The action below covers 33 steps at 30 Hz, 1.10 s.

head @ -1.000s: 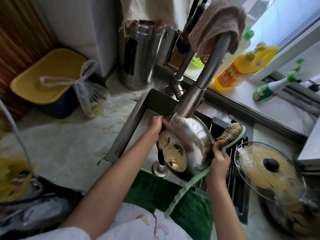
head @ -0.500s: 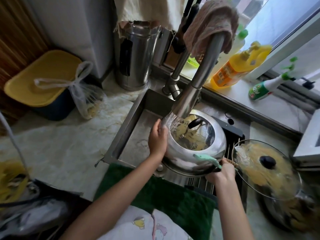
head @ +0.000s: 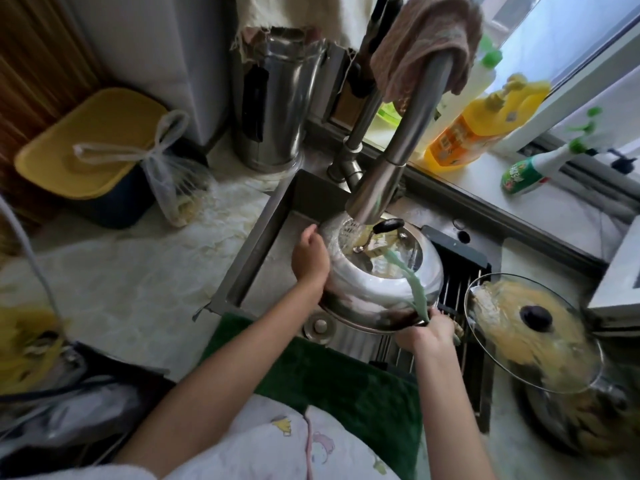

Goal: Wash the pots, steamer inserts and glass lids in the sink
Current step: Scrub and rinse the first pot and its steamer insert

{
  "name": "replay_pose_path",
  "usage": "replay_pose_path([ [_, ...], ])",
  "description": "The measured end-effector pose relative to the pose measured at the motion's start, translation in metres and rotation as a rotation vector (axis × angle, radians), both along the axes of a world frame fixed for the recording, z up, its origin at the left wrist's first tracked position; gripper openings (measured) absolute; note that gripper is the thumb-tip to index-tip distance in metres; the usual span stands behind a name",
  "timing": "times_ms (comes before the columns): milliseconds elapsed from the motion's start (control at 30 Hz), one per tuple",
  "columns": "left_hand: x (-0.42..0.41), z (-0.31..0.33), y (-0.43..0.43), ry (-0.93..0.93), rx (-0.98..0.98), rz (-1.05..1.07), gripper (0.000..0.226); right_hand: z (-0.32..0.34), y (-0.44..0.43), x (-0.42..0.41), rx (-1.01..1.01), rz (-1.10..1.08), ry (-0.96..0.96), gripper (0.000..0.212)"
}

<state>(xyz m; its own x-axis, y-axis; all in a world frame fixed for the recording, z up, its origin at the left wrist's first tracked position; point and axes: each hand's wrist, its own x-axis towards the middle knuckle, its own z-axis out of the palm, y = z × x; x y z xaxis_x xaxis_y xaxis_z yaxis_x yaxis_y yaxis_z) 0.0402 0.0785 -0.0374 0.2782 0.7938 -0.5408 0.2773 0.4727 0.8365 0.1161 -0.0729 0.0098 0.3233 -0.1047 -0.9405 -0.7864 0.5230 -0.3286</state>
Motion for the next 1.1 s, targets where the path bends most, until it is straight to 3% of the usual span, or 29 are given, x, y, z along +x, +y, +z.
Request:
replay_pose_path([
  [100,-0.016,0.01,-0.047,0.042,0.351,-0.239,0.049,0.0,-0.001,0.001,-0.011,0.009,0.037,0.039],
  [167,-0.026,0.008,-0.057,0.171,0.538,-0.48,0.055,-0.004,-0.004,0.004,-0.019,0.054,0.038,0.04],
  [267,-0.015,0.003,-0.025,0.304,0.562,-0.627,0.05,-0.007,-0.011,0.003,-0.035,0.126,0.034,0.048],
  [333,-0.002,0.001,0.005,0.233,0.51,-0.583,0.044,-0.009,-0.017,0.0,-0.029,0.166,0.02,0.046],
  [433,0.002,-0.007,0.021,0.012,0.234,-0.388,0.04,-0.008,-0.017,-0.004,-0.014,0.107,0.004,0.037],
  [500,-0.01,-0.009,-0.011,0.081,0.345,-0.335,0.045,-0.007,-0.016,-0.004,-0.005,0.083,-0.003,0.036],
  [600,-0.023,0.0,-0.046,0.21,0.722,-0.536,0.047,-0.008,-0.015,-0.005,0.019,0.135,0.006,0.041],
  [733,-0.004,-0.015,0.018,0.204,0.416,-0.615,0.044,-0.006,-0.015,-0.009,0.009,0.239,-0.018,0.041],
  [833,-0.014,-0.021,0.014,0.096,0.245,-0.322,0.041,-0.002,-0.009,-0.016,0.013,0.185,-0.03,0.028],
  [900,-0.025,-0.013,-0.022,0.002,0.279,-0.117,0.043,-0.003,-0.003,-0.016,0.024,0.134,-0.017,0.022],
  [1000,-0.032,-0.005,-0.06,-0.009,0.458,-0.094,0.052,-0.008,0.002,-0.016,0.074,0.078,-0.009,0.029],
  [1100,-0.018,-0.011,-0.033,0.003,0.369,-0.08,0.055,-0.008,0.007,-0.019,0.103,0.084,-0.068,0.026],
])
